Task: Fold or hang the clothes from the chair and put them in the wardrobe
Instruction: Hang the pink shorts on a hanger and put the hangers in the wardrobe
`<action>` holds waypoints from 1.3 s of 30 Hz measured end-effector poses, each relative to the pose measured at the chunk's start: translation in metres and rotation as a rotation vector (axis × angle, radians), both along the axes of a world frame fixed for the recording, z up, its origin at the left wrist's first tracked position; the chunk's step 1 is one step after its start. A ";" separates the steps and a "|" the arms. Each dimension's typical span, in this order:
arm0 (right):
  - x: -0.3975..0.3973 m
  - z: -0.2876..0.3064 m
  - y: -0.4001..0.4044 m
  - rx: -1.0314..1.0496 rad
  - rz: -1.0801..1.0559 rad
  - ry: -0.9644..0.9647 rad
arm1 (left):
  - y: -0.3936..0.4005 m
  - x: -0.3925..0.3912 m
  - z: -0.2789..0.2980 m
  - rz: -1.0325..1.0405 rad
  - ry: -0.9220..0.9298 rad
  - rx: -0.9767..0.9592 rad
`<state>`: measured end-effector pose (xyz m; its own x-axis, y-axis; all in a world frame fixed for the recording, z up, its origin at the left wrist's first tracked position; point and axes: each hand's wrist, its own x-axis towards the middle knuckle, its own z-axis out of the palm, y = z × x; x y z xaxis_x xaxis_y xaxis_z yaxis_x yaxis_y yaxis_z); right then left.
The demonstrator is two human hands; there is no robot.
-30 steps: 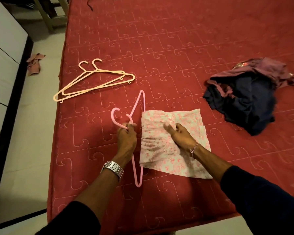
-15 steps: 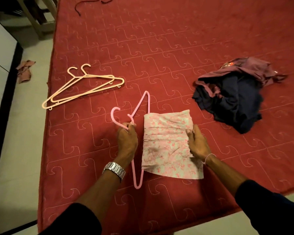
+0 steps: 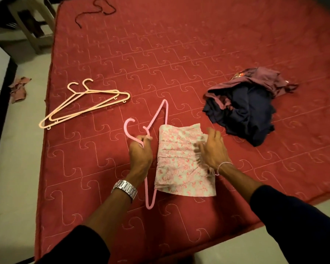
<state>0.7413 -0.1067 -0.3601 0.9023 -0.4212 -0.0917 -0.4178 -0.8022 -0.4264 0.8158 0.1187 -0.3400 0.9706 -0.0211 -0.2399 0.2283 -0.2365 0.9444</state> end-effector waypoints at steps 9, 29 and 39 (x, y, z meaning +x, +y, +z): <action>0.076 0.119 0.014 0.103 0.475 -0.325 | -0.001 -0.009 0.096 -0.065 -0.048 -0.003; 0.099 0.425 0.064 -0.045 1.341 -0.292 | 0.127 -0.055 0.449 -0.211 -0.100 0.220; 0.084 0.519 0.177 -0.003 1.429 -0.596 | 0.238 -0.136 0.542 0.170 -0.374 0.685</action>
